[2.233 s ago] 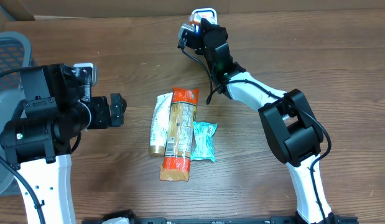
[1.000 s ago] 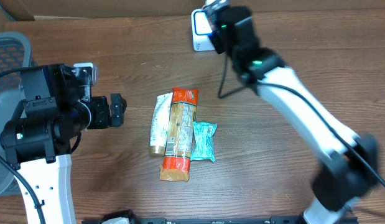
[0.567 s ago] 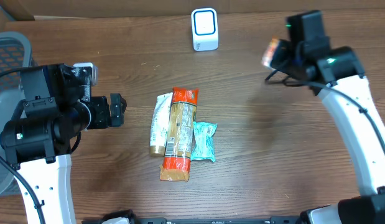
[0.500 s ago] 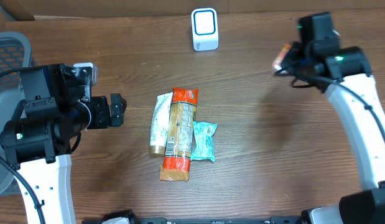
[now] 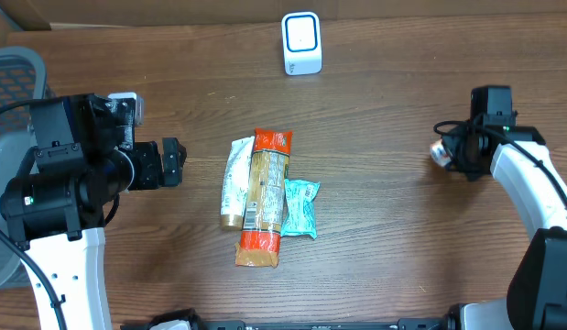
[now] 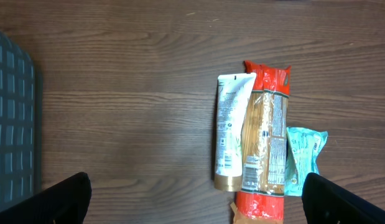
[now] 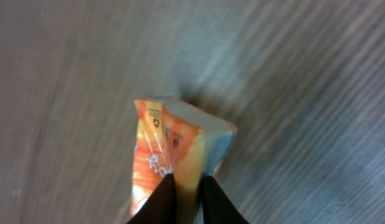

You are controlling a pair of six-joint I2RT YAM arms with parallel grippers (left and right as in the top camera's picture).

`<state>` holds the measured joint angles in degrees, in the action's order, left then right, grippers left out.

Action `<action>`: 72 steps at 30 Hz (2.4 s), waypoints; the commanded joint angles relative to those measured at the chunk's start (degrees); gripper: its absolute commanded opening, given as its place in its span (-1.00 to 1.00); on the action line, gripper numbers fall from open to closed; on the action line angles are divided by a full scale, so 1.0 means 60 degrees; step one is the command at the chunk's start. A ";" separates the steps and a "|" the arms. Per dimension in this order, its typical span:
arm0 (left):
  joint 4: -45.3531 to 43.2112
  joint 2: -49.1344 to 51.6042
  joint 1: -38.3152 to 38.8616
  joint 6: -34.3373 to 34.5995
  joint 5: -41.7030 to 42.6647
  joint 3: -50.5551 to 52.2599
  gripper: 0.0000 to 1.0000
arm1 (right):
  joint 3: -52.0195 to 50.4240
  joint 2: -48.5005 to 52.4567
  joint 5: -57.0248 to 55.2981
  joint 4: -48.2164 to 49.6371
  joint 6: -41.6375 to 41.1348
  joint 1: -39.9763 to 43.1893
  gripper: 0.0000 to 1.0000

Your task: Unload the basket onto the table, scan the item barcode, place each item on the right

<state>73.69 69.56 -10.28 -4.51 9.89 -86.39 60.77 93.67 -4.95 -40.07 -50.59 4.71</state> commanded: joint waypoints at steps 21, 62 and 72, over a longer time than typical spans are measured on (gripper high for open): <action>-0.0033 0.0033 -0.0051 -0.0109 0.0106 -0.0164 0.99 | 0.1366 -0.0051 0.5916 -0.1457 0.5566 -0.2124 0.71; -0.0029 0.0033 -0.0051 -0.0109 0.0102 -0.0164 0.99 | 0.1311 0.2320 0.5799 -0.1668 0.8353 -0.7639 0.64; -0.0033 0.0033 -0.0051 -0.0109 0.0106 -0.0164 1.00 | 0.1366 0.2608 0.5519 -0.1668 0.8765 -0.7552 0.52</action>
<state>73.71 69.56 -10.28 -4.51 9.89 -86.39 68.12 108.20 30.17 -50.46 0.64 -41.28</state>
